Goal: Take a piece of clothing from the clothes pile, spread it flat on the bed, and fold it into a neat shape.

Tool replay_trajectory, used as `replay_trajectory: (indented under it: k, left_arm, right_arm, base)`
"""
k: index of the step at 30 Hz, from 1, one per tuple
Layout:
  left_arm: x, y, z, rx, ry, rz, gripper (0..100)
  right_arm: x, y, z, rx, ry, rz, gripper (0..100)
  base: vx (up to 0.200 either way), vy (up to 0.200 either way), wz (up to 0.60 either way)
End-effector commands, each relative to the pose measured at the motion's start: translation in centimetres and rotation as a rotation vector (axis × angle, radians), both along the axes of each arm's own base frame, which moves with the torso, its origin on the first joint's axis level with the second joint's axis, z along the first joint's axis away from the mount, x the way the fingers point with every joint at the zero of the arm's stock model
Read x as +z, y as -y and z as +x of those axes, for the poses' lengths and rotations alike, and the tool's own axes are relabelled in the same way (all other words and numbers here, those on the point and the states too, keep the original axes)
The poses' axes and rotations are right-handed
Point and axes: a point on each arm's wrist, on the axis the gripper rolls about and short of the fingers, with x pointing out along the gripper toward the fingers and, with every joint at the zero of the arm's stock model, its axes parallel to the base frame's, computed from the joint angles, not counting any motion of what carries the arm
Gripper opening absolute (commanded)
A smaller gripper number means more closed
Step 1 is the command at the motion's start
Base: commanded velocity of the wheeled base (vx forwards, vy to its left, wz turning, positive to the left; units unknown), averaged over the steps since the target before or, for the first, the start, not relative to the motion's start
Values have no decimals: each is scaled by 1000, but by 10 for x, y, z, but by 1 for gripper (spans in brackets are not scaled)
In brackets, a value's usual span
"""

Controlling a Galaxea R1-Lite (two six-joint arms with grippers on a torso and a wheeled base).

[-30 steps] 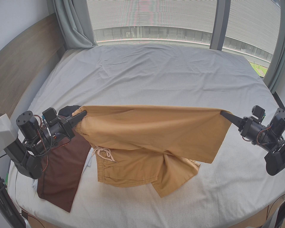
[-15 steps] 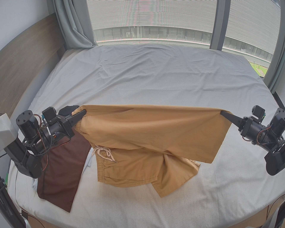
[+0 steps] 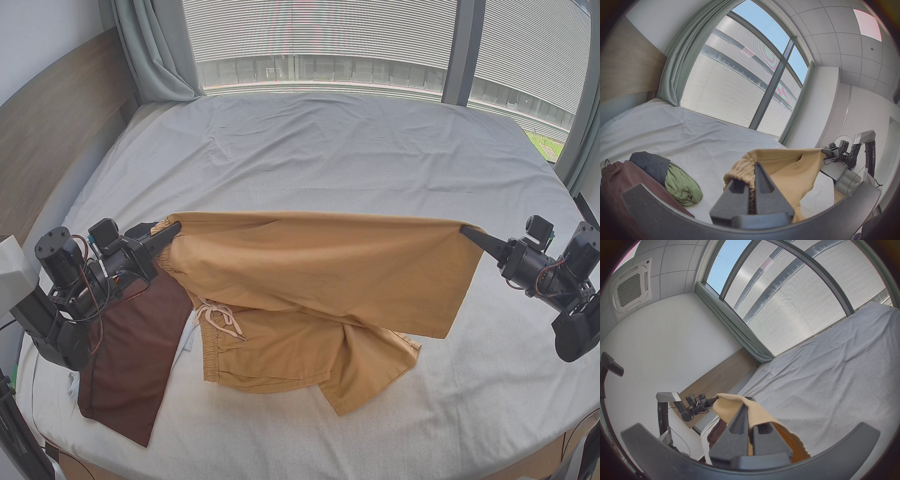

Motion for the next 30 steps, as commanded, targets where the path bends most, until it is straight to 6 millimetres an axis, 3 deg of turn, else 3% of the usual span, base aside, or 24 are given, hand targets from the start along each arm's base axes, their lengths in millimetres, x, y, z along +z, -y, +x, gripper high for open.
replay_trajectory:
  k: [1, 11, 30]
  left_arm:
    - [-10, 5, 9, 8, -27, -14, 0]
    - [-24, 15, 40, 90, -21, -37, 0]
    - [-49, 19, 81, 132, -48, -121, 0]
  right_arm:
    - [-8, 1, 25, -39, -3, 8, 0]
    - [-22, 3, 68, -82, 17, 15, 0]
    - [-46, 0, 122, -78, 56, 24, 0]
  base:
    - [0, 0, 0]
    - [0, 0, 0]
    - [0, 0, 0]
